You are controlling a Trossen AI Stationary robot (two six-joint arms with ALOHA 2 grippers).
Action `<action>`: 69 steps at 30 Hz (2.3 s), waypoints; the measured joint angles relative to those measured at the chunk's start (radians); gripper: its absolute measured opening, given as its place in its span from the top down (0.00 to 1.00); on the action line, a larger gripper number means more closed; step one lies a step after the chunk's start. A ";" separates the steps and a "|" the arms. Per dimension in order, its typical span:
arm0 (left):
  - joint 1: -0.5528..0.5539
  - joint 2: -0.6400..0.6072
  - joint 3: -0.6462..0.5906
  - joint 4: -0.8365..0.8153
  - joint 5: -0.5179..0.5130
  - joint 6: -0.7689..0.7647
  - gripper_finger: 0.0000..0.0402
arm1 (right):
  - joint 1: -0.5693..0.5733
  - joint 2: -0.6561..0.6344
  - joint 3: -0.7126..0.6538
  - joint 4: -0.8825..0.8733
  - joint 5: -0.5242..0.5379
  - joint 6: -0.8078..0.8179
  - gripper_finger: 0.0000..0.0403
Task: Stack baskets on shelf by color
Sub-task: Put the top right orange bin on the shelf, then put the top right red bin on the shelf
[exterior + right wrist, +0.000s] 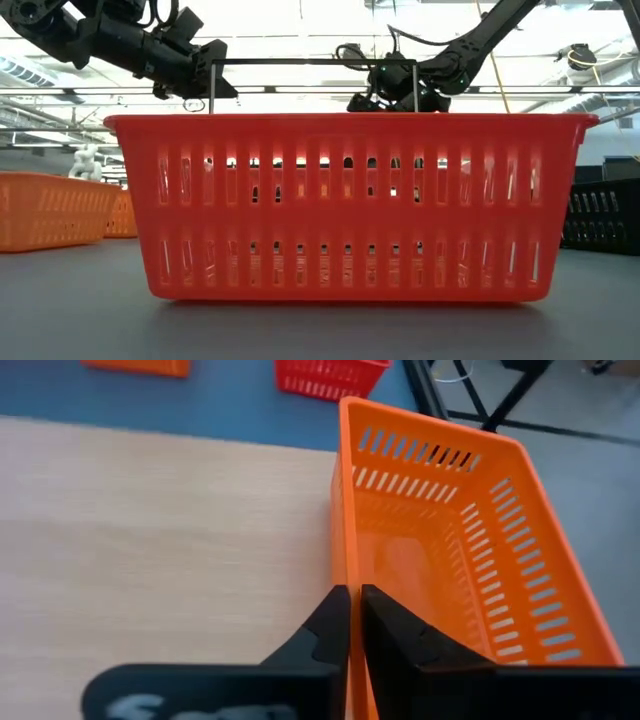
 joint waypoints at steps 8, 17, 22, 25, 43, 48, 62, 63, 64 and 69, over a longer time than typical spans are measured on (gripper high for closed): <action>0.000 0.000 0.000 0.000 0.000 0.000 0.91 | -0.007 0.000 0.000 0.006 0.003 -0.032 0.96; 0.000 0.000 0.000 0.000 0.000 0.001 0.91 | -0.005 -0.039 -0.001 0.017 0.053 -0.009 0.83; 0.000 0.000 0.000 -0.006 0.000 0.001 0.91 | -0.006 -0.106 -0.001 -0.018 0.049 -0.013 0.70; 0.000 0.000 0.000 -0.012 0.000 0.000 0.91 | -0.006 -0.165 -0.001 -0.134 0.055 -0.043 0.66; 0.000 0.000 0.000 -0.013 0.000 -0.049 0.91 | -0.189 -0.384 -0.002 -0.954 0.733 0.667 0.66; 0.000 0.000 0.000 0.003 0.000 -0.046 0.91 | -0.289 -0.330 -0.002 -1.010 0.730 0.747 0.66; 0.000 0.000 0.000 -0.038 0.000 -0.020 0.91 | -0.427 -0.241 -0.084 -0.914 0.547 0.732 0.66; 0.000 0.000 0.000 -0.038 0.000 -0.020 0.91 | -0.427 -0.240 -0.086 -0.911 0.547 0.732 0.66; 0.000 0.000 0.000 -0.038 0.000 -0.021 0.91 | -0.427 -0.239 -0.087 -0.911 0.546 0.732 0.67; 0.000 0.000 0.000 -0.038 0.000 -0.024 0.91 | -0.427 -0.240 -0.087 -0.912 0.547 0.735 0.71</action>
